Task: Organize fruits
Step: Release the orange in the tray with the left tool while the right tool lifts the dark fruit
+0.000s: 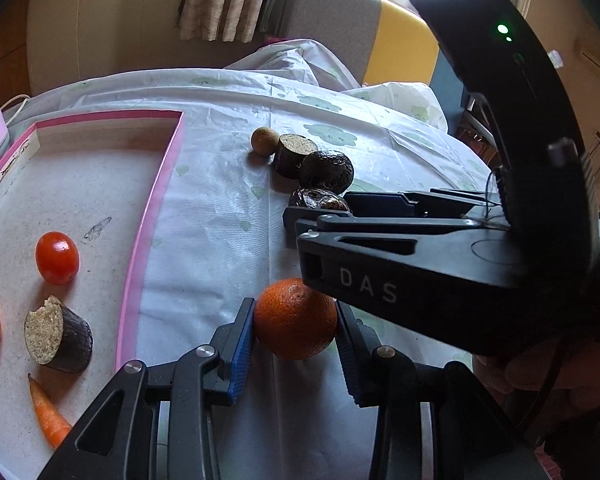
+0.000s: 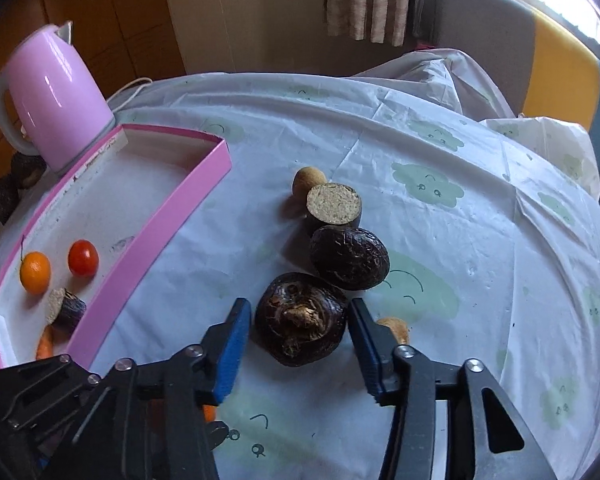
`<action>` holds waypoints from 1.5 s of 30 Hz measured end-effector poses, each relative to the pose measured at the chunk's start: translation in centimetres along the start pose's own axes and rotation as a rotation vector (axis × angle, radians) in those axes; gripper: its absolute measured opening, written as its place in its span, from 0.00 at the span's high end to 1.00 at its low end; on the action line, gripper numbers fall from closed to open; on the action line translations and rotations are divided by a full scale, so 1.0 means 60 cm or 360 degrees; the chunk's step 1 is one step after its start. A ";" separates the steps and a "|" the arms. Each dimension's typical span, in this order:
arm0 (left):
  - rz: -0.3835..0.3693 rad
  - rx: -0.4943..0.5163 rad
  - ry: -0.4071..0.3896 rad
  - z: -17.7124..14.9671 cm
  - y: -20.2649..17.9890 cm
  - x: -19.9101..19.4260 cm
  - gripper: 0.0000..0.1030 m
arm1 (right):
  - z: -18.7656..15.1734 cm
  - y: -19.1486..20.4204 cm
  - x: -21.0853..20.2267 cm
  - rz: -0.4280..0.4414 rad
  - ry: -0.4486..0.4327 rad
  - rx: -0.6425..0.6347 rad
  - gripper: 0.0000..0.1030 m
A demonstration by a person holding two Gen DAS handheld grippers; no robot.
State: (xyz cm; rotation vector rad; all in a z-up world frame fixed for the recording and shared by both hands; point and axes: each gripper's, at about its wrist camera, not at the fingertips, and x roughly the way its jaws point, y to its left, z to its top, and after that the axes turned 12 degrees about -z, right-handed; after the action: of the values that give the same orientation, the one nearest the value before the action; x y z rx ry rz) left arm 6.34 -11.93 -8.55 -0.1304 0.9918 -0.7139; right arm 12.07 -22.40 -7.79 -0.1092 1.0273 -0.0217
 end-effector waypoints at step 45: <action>0.0504 -0.0344 -0.0284 0.057 0.177 -0.172 0.60 | -0.101 0.019 -0.133 0.0021 -0.0086 0.0141 0.54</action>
State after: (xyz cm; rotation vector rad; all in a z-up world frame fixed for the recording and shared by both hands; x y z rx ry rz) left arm 10.77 1.75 -3.55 -0.2163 0.8903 -0.2985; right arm 2.69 -21.22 -4.19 -0.0225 0.9713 -0.0518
